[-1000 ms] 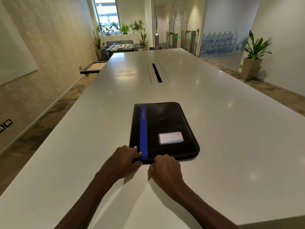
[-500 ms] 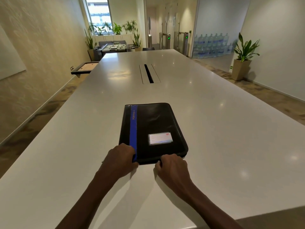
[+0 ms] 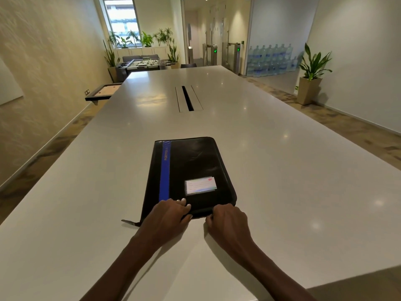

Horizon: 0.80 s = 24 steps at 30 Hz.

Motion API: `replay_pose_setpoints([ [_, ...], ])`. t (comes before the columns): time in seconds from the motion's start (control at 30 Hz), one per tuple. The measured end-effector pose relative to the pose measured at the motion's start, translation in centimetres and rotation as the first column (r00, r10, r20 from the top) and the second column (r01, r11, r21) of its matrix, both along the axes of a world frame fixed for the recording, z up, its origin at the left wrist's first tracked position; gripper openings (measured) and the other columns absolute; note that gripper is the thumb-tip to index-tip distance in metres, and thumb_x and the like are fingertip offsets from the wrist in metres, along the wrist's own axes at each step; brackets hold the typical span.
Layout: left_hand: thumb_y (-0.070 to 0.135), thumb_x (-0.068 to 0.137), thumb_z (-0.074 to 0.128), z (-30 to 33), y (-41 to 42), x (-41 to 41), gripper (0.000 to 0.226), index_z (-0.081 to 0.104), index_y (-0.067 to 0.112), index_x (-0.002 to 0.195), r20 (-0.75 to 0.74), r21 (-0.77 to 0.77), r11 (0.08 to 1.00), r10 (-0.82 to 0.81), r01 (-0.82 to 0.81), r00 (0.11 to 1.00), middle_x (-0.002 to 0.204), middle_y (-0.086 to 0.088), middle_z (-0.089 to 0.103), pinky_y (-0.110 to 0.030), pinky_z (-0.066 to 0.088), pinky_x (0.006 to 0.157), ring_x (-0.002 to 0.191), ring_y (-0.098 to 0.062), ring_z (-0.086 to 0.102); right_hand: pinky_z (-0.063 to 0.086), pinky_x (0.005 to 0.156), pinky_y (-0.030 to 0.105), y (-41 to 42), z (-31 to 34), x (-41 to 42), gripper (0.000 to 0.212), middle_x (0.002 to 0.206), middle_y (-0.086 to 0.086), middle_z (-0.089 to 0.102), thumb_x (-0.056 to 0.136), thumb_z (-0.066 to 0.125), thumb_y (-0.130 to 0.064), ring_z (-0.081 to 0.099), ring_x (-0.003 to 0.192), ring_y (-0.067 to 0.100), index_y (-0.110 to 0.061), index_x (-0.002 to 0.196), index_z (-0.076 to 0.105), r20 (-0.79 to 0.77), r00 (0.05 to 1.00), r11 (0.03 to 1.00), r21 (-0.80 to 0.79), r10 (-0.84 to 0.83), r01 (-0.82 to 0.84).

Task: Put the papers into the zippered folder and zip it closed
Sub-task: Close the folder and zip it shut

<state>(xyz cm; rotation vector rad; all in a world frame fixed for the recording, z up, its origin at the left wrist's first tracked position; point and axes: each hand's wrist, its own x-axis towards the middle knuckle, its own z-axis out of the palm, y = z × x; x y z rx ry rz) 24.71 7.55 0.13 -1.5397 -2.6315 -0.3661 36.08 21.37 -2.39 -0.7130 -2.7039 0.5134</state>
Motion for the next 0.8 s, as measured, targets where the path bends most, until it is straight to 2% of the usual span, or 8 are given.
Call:
replay_pose_setpoints([
  [0.07,0.032,0.096,0.055,0.1,0.1,0.0,0.033,0.067,0.013,0.121,-0.006,-0.001,1.0,-0.004,0.004,1.0,0.116,-0.008,0.072,-0.031,0.052,0.095,0.103,-0.018,0.069,0.029,0.05,0.022,1.2,0.2,0.7,0.032,0.058,-0.006,0.045,0.094,0.048,-0.029,0.044,0.058,0.014,-0.022,0.063,0.043,0.023,0.997,0.997,0.032,-0.069,0.068],
  [0.13,0.034,0.097,0.053,0.2,0.2,-0.2,0.034,0.066,0.016,0.123,-0.011,-0.017,1.0,-0.003,0.003,1.0,0.114,-0.006,0.073,-0.029,0.053,0.094,0.101,-0.015,0.069,0.023,0.048,0.026,2.4,0.3,1.3,0.033,0.053,-0.007,0.034,0.091,0.048,-0.028,0.04,0.054,0.015,-0.02,0.06,0.04,0.031,0.993,0.992,0.047,-0.116,0.115],
  [0.3,0.039,0.097,0.05,0.2,0.5,-0.5,0.036,0.063,0.022,0.127,-0.024,-0.051,0.999,0.01,-0.012,1.0,0.11,0.002,0.073,-0.023,0.052,0.092,0.098,-0.008,0.068,0.035,0.056,0.026,3.8,0.3,2.0,0.028,0.063,-0.005,0.05,0.094,0.046,-0.031,0.047,0.057,0.012,-0.019,0.07,0.053,0.047,0.994,0.994,0.042,-0.1,0.098],
  [0.4,0.04,0.097,0.05,0.2,0.6,-0.5,0.037,0.062,0.024,0.128,-0.038,-0.07,0.997,0.026,-0.028,0.999,0.112,0.003,0.072,-0.023,0.05,0.094,0.1,-0.008,0.067,0.028,0.05,0.022,3.9,0.1,2.2,0.028,0.058,-0.007,0.045,0.093,0.046,-0.032,0.041,0.051,0.011,-0.02,0.068,0.051,0.036,0.994,0.994,0.043,-0.103,0.102],
  [0.47,0.041,0.096,0.051,0.4,0.7,-0.3,0.036,0.062,0.025,0.127,-0.051,-0.086,0.995,0.047,-0.051,0.998,0.112,0.003,0.071,-0.023,0.05,0.094,0.101,-0.009,0.066,0.031,0.051,0.023,4.1,0.1,2.4,0.027,0.059,-0.007,0.048,0.093,0.046,-0.032,0.043,0.052,0.011,-0.02,0.069,0.052,0.023,0.996,0.994,0.059,-0.088,0.087],
  [0.57,0.039,0.094,0.052,0.6,1.4,0.4,0.031,0.065,0.026,0.12,-0.093,-0.1,0.991,0.083,-0.093,0.992,0.108,0.004,0.071,-0.022,0.049,0.087,0.098,-0.01,0.066,0.026,0.048,0.02,4.7,0.2,2.8,0.025,0.061,-0.007,0.052,0.092,0.048,-0.032,0.044,0.054,0.01,-0.023,0.069,0.05,-0.01,0.999,0.997,0.055,-0.052,0.052],
  [0.7,0.039,0.094,0.052,0.6,4.1,2.6,0.033,0.063,0.027,0.122,-0.051,0.017,0.998,0.063,-0.062,0.997,0.126,0.003,0.066,-0.029,0.05,0.092,0.11,-0.013,0.063,0.022,0.048,0.014,5.3,0.3,3.1,0.022,0.068,-0.002,0.067,0.092,0.052,-0.031,0.045,0.052,0.008,-0.026,0.071,0.055,-0.052,0.999,1.0,-0.009,-0.015,0.015],
  [0.8,0.041,0.097,0.048,0.2,6.4,3.7,0.039,0.056,0.028,0.133,-0.053,0.045,0.998,0.043,-0.041,0.998,0.14,0.0,0.057,-0.033,0.044,0.104,0.124,-0.016,0.057,0.02,0.045,0.013,5.2,0.3,3.0,0.024,0.075,-0.002,0.072,0.094,0.052,-0.036,0.046,0.055,0.007,-0.024,0.079,0.067,-0.055,0.998,1.0,-0.01,-0.001,0.0],
])
